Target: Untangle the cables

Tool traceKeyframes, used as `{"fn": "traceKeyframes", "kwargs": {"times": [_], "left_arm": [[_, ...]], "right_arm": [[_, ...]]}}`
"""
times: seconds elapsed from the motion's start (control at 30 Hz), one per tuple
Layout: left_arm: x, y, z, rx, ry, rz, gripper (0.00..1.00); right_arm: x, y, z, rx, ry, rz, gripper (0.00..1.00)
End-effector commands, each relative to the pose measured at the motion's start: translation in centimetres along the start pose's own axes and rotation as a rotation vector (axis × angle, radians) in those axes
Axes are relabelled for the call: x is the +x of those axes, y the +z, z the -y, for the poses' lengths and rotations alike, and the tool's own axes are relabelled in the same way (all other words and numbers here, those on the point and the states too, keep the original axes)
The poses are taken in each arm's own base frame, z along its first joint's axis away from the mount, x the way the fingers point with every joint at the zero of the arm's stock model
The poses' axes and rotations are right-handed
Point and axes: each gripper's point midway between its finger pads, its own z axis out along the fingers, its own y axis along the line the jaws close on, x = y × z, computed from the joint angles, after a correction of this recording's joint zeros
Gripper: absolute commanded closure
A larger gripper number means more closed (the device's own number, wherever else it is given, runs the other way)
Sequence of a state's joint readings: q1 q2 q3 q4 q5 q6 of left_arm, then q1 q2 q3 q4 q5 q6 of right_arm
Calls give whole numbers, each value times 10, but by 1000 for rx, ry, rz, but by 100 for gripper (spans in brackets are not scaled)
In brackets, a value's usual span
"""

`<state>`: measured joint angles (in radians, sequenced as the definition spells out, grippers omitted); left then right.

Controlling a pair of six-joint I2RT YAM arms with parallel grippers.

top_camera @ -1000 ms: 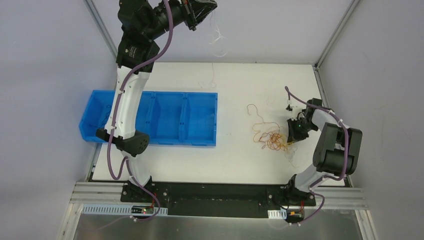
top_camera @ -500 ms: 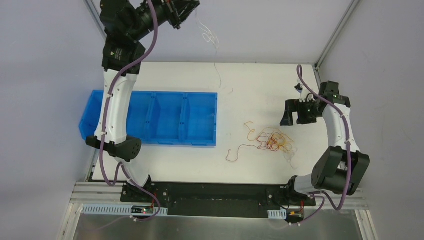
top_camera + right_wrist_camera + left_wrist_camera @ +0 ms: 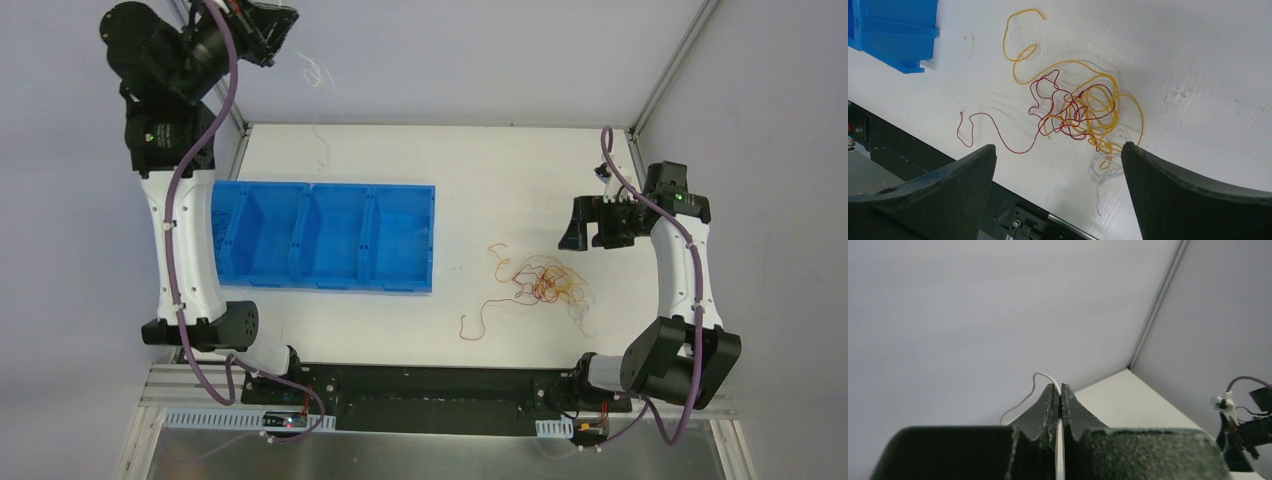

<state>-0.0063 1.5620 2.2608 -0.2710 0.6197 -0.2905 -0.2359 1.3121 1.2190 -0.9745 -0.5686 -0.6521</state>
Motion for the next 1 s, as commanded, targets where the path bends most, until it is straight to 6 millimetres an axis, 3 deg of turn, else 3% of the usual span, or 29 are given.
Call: {"fn": "traceKeyframes", "kwargs": {"times": [0.0, 0.17, 0.33, 0.63, 0.73, 0.83, 0.97], "left_arm": [[-41, -53, -13, -145, 151, 59, 100], [-22, -82, -63, -296, 142, -40, 100], [4, -105, -99, -357, 103, -111, 100], [96, -161, -168, -440, -1, -301, 100], [124, -173, -174, -414, -39, -346, 100], [152, -180, -163, -339, -26, -393, 100], [196, -194, -166, -328, -66, -459, 100]], "right_arm": [[-10, -12, -12, -22, 5, 46, 0], [-8, -10, -14, -46, 34, 22, 0], [-11, -9, -14, -49, 64, 20, 0], [6, -4, -20, -55, 93, 26, 0], [13, -3, -22, -54, 95, 24, 0], [16, -1, -23, -59, 99, 21, 0], [18, 2, -23, -68, 112, 15, 0]]}}
